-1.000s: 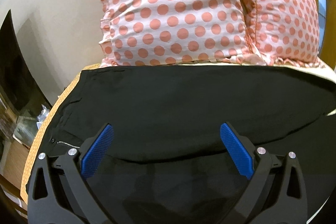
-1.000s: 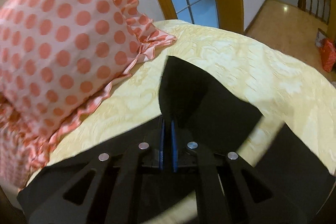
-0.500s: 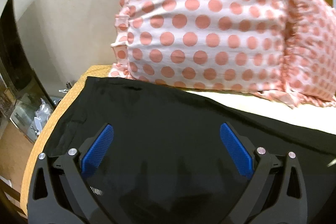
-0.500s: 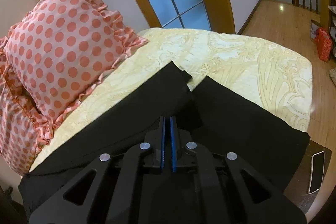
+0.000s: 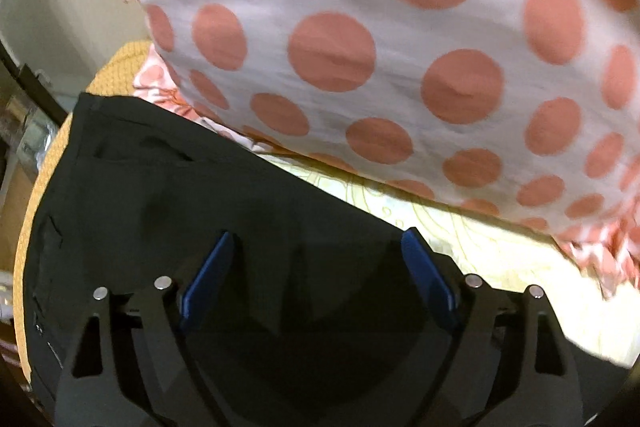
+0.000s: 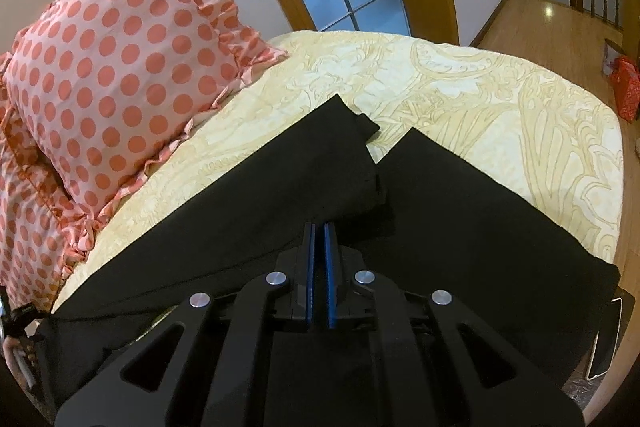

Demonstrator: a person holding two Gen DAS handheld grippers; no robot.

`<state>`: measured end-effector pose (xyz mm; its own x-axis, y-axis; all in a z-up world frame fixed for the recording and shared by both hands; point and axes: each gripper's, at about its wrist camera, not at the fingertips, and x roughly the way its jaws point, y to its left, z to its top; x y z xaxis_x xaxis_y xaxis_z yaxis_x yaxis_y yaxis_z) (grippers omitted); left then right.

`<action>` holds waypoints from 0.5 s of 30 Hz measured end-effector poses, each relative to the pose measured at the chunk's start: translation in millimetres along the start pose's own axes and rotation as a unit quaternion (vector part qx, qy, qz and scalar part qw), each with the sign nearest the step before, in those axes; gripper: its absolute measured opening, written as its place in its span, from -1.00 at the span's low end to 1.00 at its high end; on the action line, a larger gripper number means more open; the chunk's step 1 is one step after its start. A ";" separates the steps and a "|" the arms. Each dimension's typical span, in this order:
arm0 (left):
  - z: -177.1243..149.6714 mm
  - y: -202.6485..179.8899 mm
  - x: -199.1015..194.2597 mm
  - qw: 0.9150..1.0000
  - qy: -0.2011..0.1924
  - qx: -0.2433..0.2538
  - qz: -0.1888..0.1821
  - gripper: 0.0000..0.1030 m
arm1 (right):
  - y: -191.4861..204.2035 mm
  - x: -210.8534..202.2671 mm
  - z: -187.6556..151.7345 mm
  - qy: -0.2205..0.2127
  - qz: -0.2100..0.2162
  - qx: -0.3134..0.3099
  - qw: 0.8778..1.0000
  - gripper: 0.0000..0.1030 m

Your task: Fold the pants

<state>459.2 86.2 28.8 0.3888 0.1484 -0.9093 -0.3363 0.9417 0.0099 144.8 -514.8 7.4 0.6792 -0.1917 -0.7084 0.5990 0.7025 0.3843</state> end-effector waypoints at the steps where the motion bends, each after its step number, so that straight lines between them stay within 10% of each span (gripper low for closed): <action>1: 1.9 1.4 4.7 1.000 0.010 -0.015 -0.001 0.46 | 0.2 0.8 0.1 0.000 0.001 -0.001 1.000 -0.91; 6: -0.3 15.7 -0.5 0.998 0.010 -0.062 -0.028 -0.86 | 0.3 0.4 2.0 -0.004 0.008 -0.001 1.000 -0.91; 15: -62.2 72.6 -73.0 0.988 -0.071 -0.095 -0.099 -0.96 | -2.4 -4.9 -0.4 -0.008 0.022 0.005 1.000 -0.91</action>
<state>353.1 124.9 70.0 0.5741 0.0207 -0.8185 -0.3921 0.8846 -0.2526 139.9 -515.3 9.7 0.7115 -0.1721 -0.6813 0.5726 0.7039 0.4202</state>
